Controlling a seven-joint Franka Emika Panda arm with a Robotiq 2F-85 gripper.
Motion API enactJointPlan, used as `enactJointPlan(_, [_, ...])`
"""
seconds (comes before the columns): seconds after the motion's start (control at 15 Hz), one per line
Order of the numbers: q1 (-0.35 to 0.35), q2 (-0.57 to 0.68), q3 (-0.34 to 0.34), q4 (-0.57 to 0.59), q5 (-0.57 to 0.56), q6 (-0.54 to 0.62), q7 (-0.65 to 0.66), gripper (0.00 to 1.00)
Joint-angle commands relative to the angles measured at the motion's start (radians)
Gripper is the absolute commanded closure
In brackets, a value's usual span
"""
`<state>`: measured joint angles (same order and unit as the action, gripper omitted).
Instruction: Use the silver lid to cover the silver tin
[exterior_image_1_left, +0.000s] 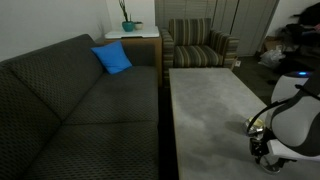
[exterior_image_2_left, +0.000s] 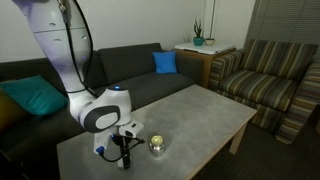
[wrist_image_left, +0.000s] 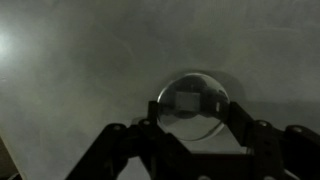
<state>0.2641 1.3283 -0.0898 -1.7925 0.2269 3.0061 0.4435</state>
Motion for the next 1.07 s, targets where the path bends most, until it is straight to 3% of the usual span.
enactJointPlan(0.0, [0.064,0.002,-0.043,-0.072,0.044,0.096,0.038,0.56])
enactJointPlan(0.73, [0.196,-0.033,-0.112,-0.207,0.183,0.229,0.071,0.56])
enactJointPlan(1.0, [0.214,-0.041,-0.117,-0.238,0.233,0.271,0.073,0.56])
